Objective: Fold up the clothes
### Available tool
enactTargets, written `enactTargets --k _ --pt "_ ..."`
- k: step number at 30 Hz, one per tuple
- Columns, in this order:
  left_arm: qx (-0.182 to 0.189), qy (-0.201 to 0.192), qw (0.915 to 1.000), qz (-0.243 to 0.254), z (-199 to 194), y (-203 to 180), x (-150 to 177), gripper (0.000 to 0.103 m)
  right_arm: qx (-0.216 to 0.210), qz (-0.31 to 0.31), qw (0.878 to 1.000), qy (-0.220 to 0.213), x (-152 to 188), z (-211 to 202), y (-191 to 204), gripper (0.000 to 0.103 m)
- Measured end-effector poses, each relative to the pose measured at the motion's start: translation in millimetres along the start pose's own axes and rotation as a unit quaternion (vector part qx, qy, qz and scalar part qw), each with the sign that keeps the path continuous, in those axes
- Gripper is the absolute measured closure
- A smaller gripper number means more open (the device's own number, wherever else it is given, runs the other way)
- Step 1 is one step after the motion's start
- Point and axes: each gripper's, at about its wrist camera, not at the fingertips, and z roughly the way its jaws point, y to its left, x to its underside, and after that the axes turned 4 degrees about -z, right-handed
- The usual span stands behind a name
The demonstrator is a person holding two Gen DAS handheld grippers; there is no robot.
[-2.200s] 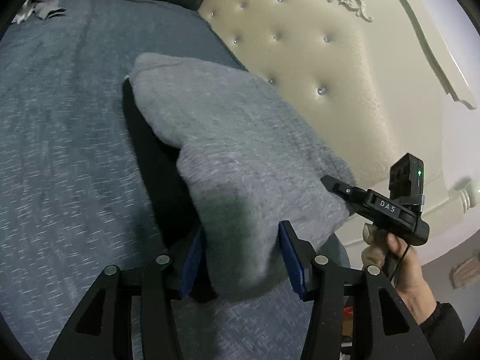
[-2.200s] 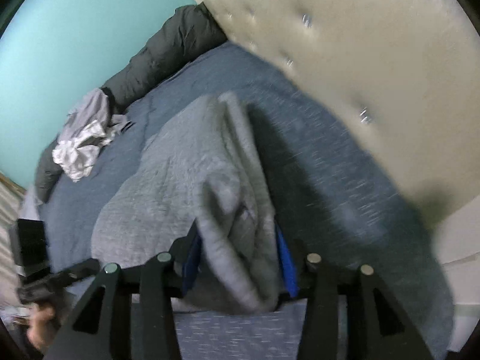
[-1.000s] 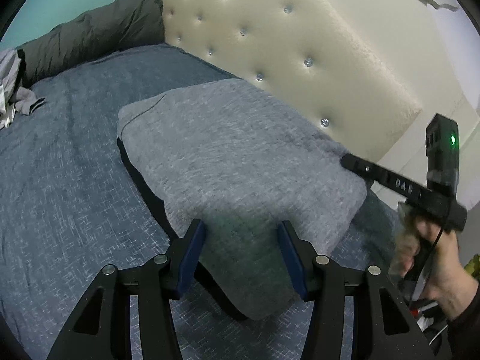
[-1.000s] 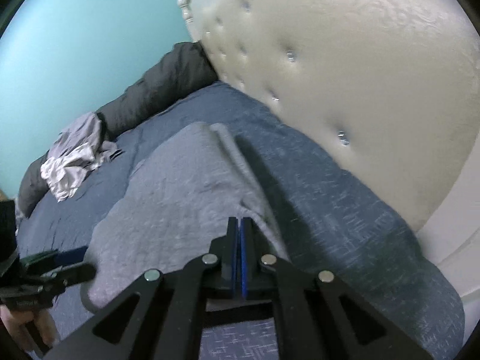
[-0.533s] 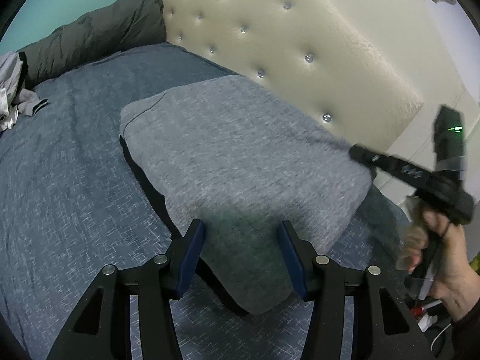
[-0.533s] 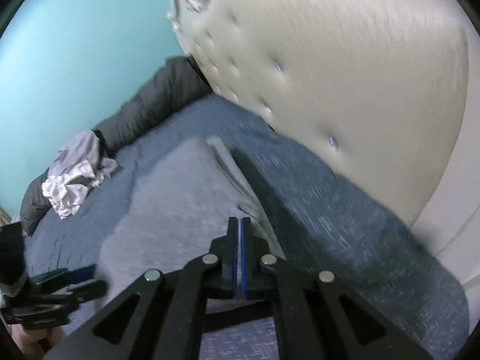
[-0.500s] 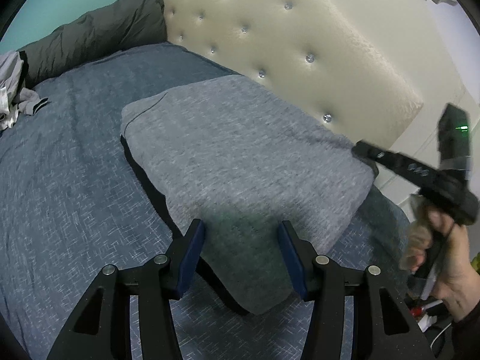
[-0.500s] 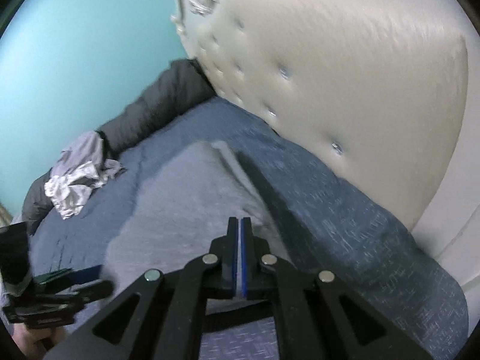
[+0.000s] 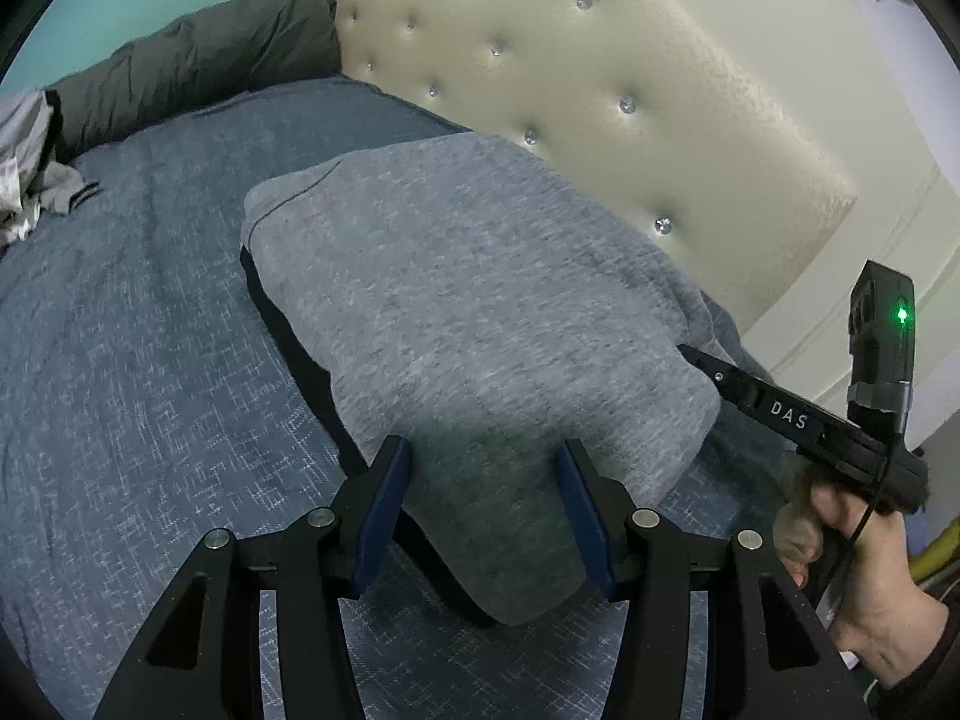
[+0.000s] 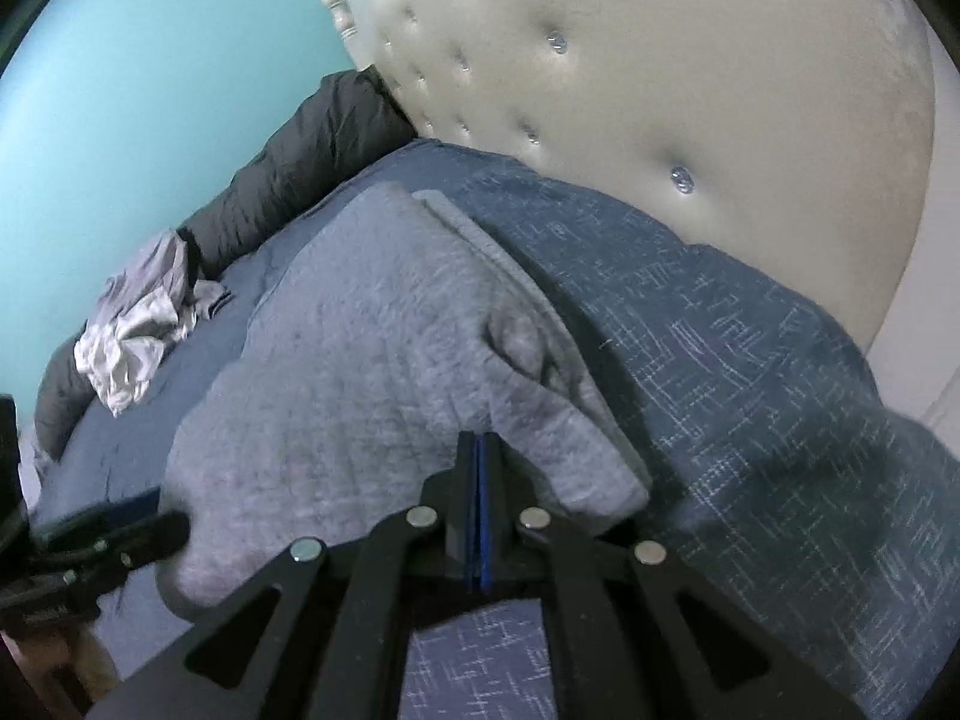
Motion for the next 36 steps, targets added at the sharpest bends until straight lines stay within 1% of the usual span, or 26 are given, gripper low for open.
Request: enactTargets --k 2,5,12,16,22,30,36 --pt "-0.001 0.001 1.0 -0.005 -3 1 -3 0.048 -0.001 0.002 1.0 -0.017 -6 -13 4 0.103" --pt "-0.005 -0.005 0.9999 -0.009 -15 2 -5 0.048 0.005 -0.024 0.999 -0.037 -12 -31 15 0.103" --pt "-0.013 -0.022 0.9995 -0.019 -49 1 -7 0.048 0.007 -0.027 0.999 -0.047 -20 -61 27 0.103" --pt "-0.018 -0.034 0.9992 -0.012 -75 -6 -8 0.048 0.01 -0.026 0.998 -0.053 -23 -79 33 0.103" --pt "-0.026 -0.046 0.9984 -0.019 -110 -13 -7 0.048 0.012 -0.03 0.997 -0.069 -22 -113 45 0.103" --pt "-0.032 -0.068 0.9971 -0.005 -159 -32 1 0.048 0.02 -0.023 0.995 -0.094 -18 -161 52 0.102" --pt "-0.041 -0.085 0.9956 0.005 -193 -42 9 0.048 0.02 -0.026 0.994 -0.101 -10 -187 62 0.102"
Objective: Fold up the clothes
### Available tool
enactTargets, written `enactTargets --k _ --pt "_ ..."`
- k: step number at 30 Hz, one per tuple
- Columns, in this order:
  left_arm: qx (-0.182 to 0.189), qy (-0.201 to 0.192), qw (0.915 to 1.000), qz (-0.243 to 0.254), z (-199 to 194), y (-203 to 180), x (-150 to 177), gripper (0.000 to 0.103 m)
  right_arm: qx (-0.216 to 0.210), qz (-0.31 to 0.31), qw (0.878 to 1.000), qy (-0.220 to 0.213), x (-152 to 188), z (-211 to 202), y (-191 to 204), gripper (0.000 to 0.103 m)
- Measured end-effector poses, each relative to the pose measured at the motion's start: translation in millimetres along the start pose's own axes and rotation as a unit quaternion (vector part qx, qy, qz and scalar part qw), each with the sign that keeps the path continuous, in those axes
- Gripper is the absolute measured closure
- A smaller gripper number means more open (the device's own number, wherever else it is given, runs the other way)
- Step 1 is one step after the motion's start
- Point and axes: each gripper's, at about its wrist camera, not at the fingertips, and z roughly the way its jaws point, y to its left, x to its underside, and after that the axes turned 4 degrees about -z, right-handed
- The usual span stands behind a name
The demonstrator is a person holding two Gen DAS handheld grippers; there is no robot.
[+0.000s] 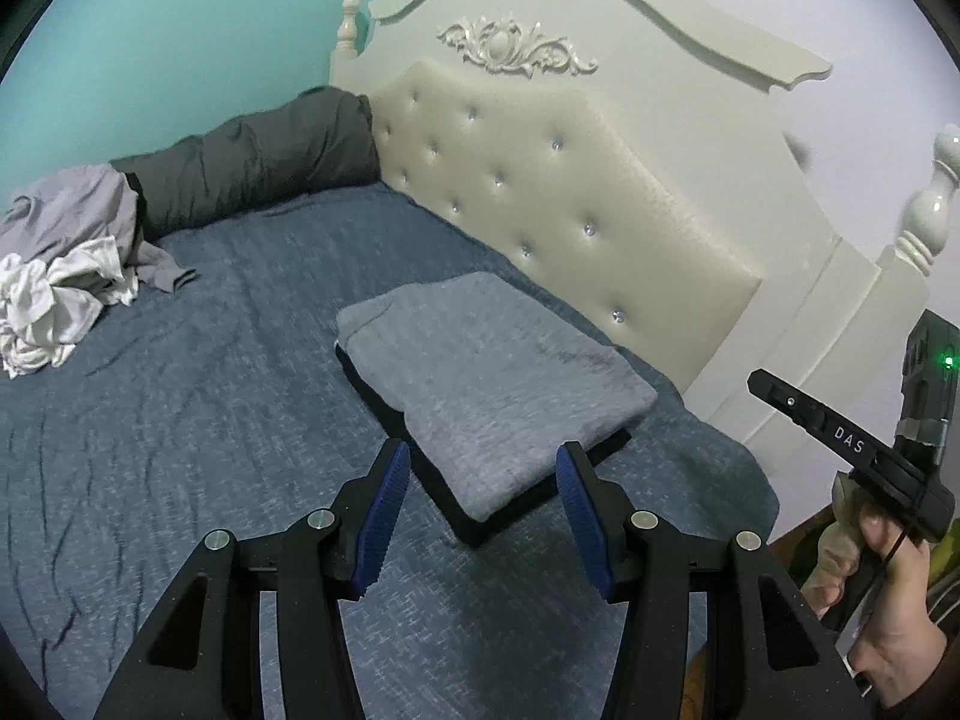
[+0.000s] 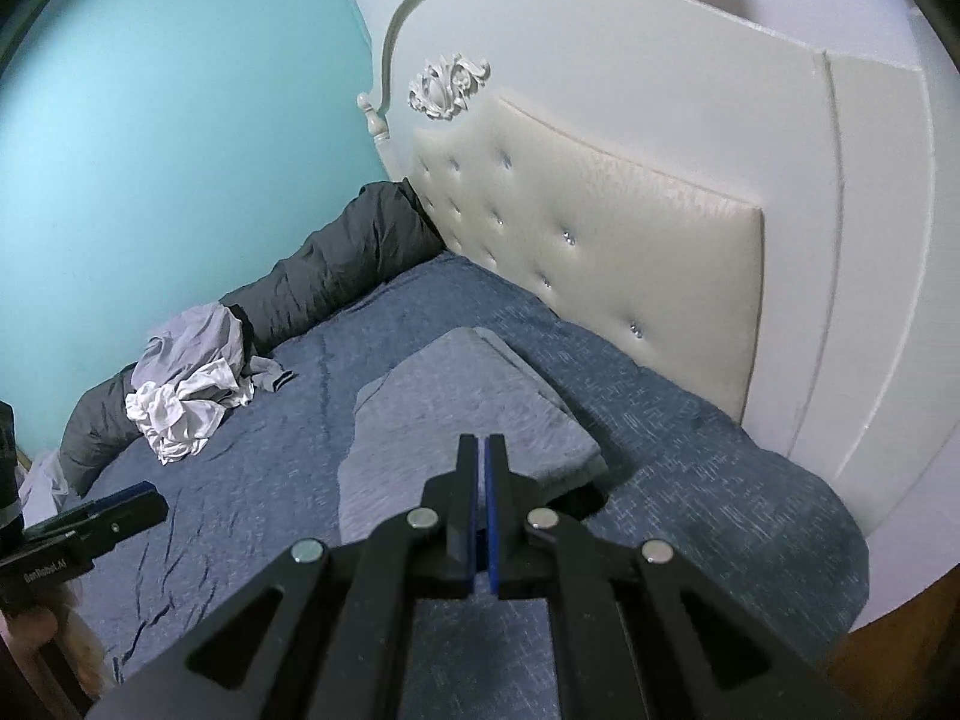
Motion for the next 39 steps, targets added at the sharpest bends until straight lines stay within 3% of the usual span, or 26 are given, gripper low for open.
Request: enactTargets --k 24,39 --pt "0.008 -0.031 0.9993 0.021 -75 -14 12 0.047 0.008 -0.024 1.0 -0.015 9 -73 47 0.101" --pt "0.008 -0.044 0.9987 0.023 -113 -14 27 0.039 0.012 -0.033 0.999 -0.025 19 -114 70 0.099"
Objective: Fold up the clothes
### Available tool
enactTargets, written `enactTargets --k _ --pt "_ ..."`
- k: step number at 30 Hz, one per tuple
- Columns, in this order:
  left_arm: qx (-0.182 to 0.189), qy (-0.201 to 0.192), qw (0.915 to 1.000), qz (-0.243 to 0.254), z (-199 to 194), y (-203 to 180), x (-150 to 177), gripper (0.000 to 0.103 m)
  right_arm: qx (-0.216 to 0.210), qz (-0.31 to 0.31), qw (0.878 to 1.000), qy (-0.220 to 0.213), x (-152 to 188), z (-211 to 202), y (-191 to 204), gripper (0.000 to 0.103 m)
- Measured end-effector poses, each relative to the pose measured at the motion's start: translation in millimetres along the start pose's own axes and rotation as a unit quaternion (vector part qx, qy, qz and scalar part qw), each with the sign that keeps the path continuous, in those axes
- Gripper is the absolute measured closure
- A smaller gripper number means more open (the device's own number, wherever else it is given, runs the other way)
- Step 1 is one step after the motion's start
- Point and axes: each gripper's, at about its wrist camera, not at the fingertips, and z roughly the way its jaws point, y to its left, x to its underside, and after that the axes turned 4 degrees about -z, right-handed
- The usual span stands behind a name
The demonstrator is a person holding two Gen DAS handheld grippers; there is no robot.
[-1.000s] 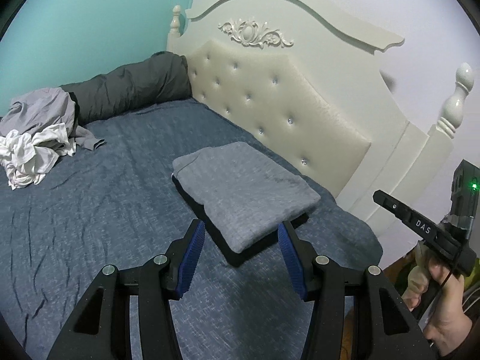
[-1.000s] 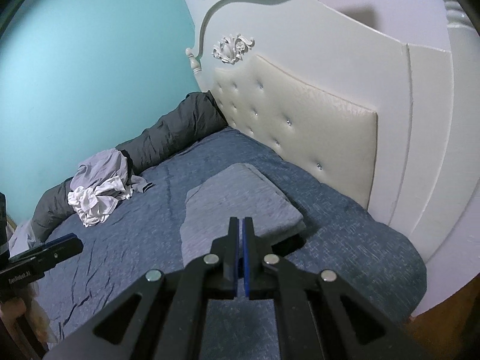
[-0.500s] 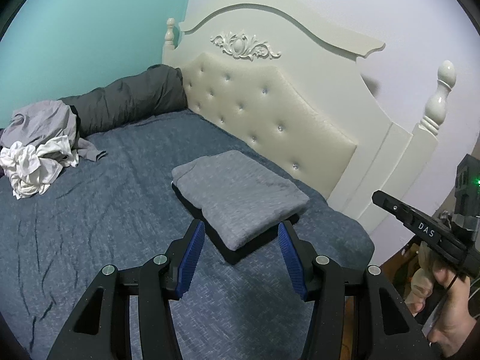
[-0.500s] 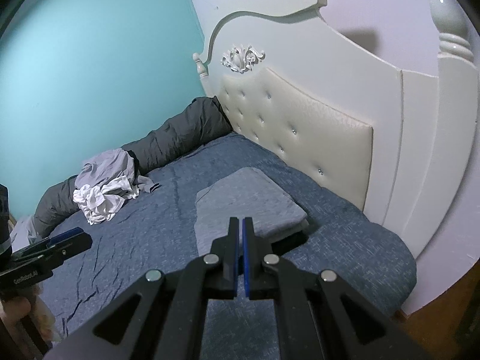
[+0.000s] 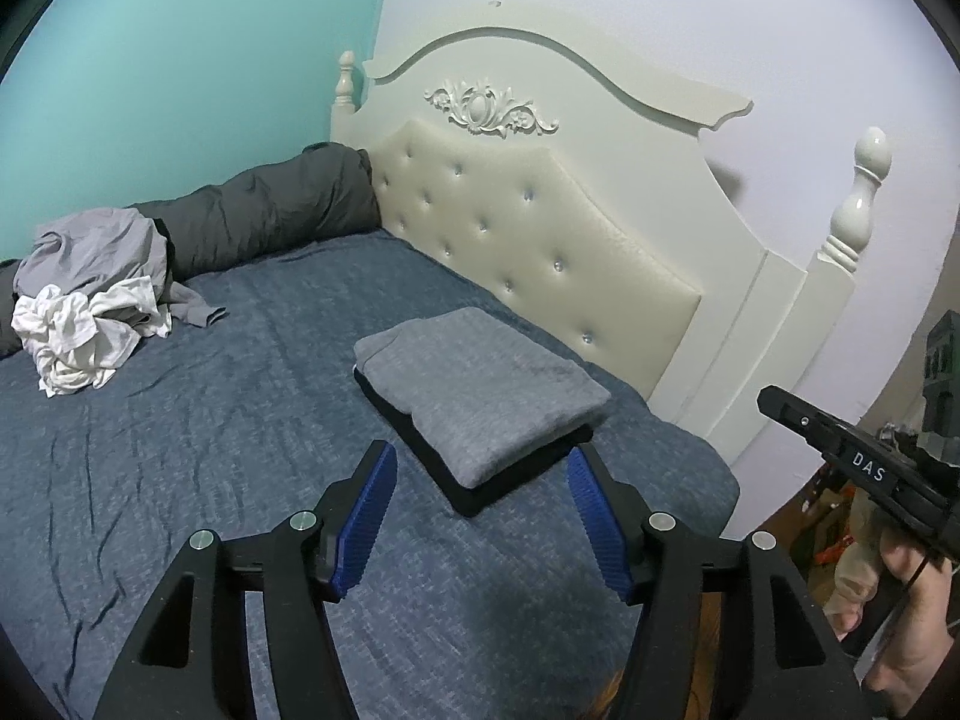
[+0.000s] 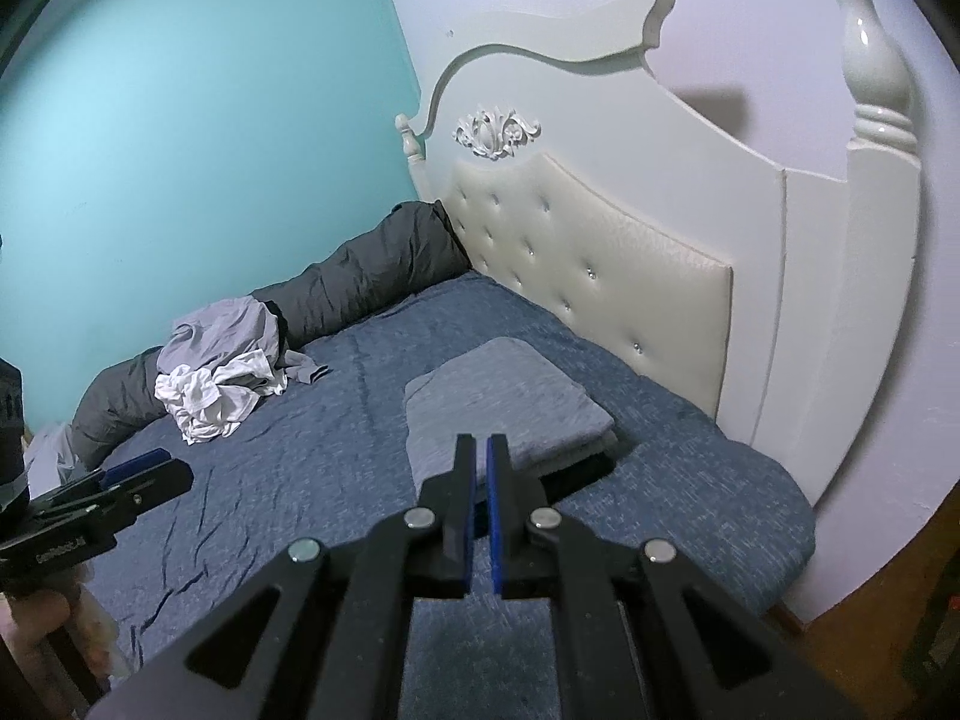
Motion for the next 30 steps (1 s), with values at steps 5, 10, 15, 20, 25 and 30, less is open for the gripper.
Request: enactTargets --k 5,10,15,20,25,30 --pt "0.002 -0.005 1.0 0.003 -11 -2 6 0.036 0.0 0.008 1.0 -0.003 4 -15 5 0.09" --pt "0.005 -0.01 0.9999 0.005 -24 -2 12 0.03 0.004 0.015 1.0 -0.006 9 -30 9 0.077" --pt "0.008 -0.012 0.9999 0.007 -36 -2 17 0.027 0.01 0.02 1.0 -0.007 15 -44 15 0.066" --pt "0.011 -0.014 0.9998 0.004 -48 2 23 0.021 0.02 0.009 1.0 -0.011 21 -60 26 0.052" --pt "0.01 -0.018 0.9998 0.007 -59 4 28 0.015 0.023 0.003 1.0 -0.006 31 -71 38 0.039" --pt "0.004 -0.022 0.9997 0.012 -70 5 33 0.009 0.031 0.015 0.999 -0.011 38 -81 43 0.028"
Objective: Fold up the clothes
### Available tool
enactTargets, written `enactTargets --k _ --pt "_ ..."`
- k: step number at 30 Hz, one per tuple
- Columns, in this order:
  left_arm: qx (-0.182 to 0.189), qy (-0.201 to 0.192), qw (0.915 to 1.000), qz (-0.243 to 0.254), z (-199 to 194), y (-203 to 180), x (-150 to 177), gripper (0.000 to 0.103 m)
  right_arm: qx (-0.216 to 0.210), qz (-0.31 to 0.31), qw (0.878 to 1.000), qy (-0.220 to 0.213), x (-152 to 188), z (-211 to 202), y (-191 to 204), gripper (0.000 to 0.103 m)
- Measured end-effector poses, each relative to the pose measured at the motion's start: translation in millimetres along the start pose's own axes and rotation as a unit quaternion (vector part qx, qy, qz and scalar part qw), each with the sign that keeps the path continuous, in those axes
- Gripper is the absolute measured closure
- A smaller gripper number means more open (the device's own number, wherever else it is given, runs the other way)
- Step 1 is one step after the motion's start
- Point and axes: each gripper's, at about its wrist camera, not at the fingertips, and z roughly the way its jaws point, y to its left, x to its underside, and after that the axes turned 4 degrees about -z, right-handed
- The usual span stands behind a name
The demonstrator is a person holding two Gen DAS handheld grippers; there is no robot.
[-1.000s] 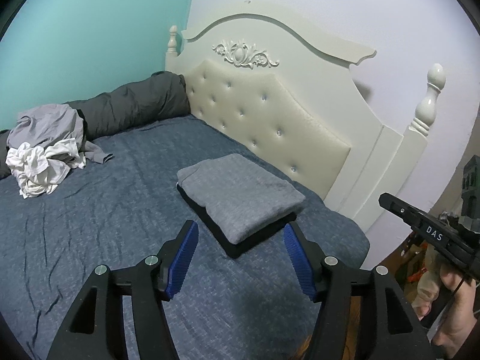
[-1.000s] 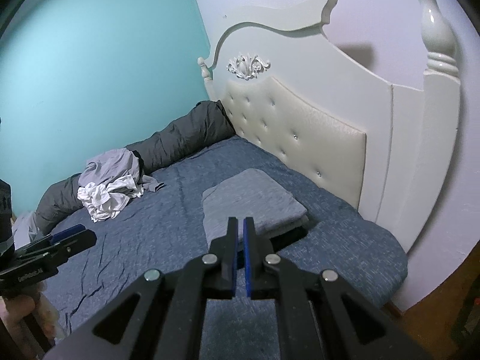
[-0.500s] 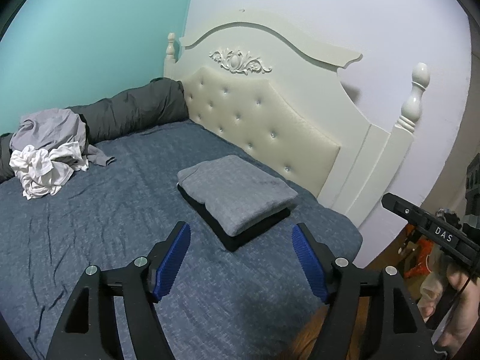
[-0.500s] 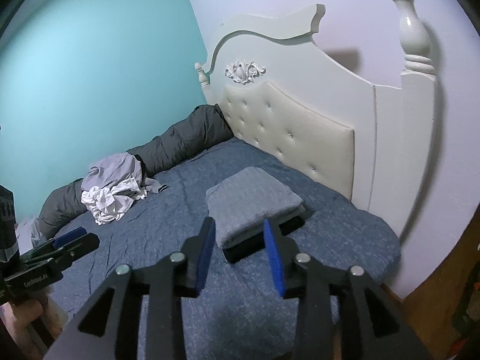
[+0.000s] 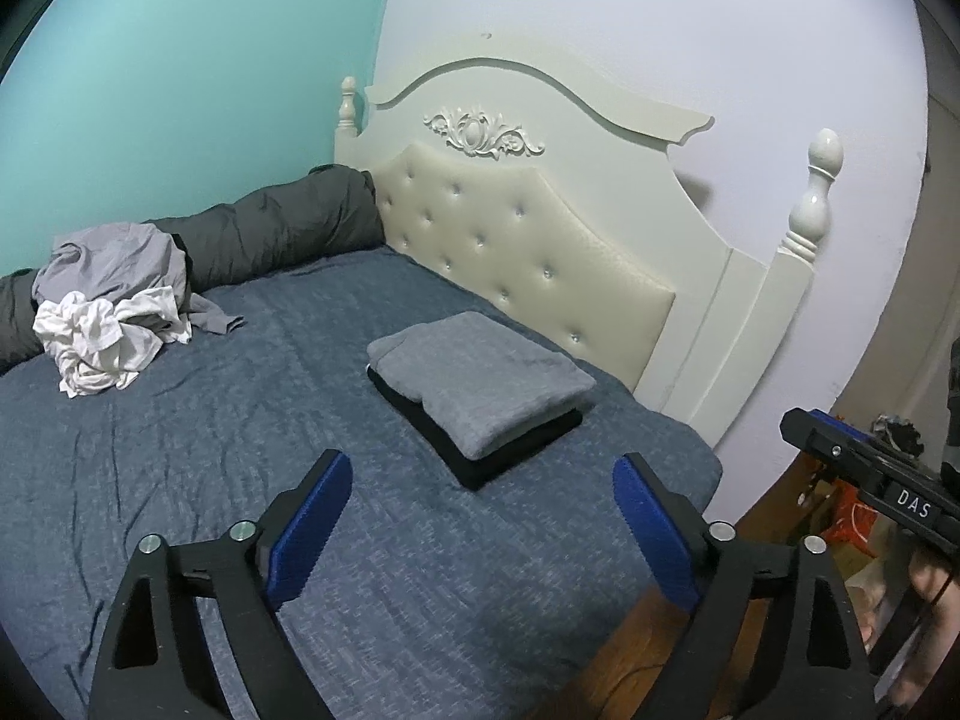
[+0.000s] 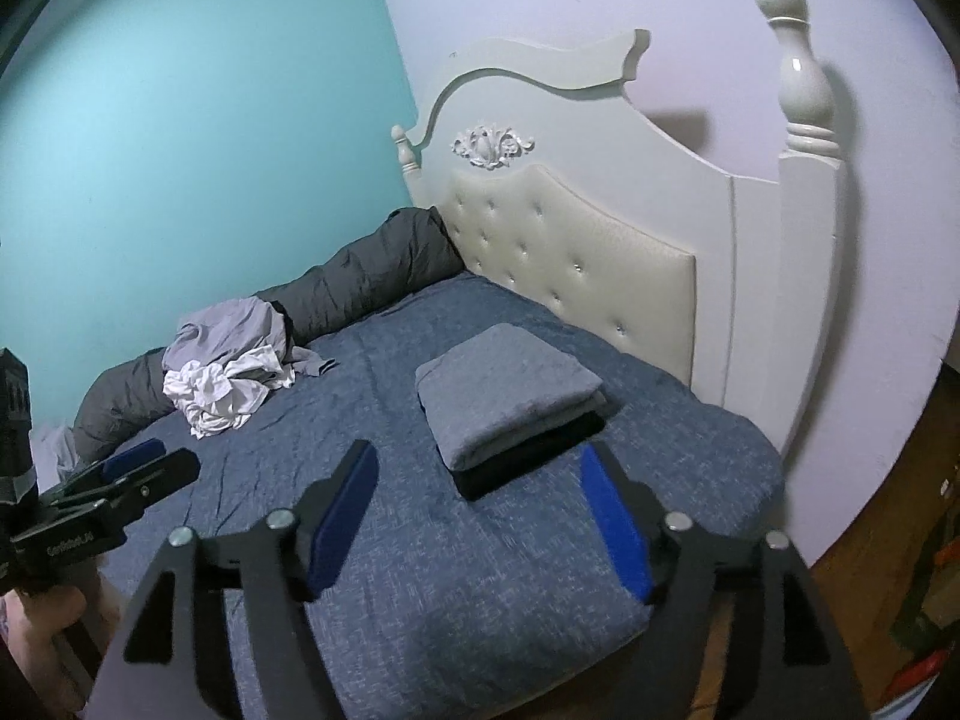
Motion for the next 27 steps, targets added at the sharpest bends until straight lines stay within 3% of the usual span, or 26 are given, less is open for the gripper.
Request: enactTargets --k 6,12,27 --pt "-0.006 -0.001 1.0 0.006 -11 0 10 0.001 0.012 0.008 1.0 -0.003 8 -11 4 0.017" --pt "-0.006 0.0 1.0 0.007 -19 2 19 0.0 0.022 0.001 1.0 -0.004 18 -20 11 0.007" --pt "-0.012 0.006 0.9999 0.008 -39 3 40 0.0 0.038 -0.005 0.999 0.002 41 -41 20 0.004"
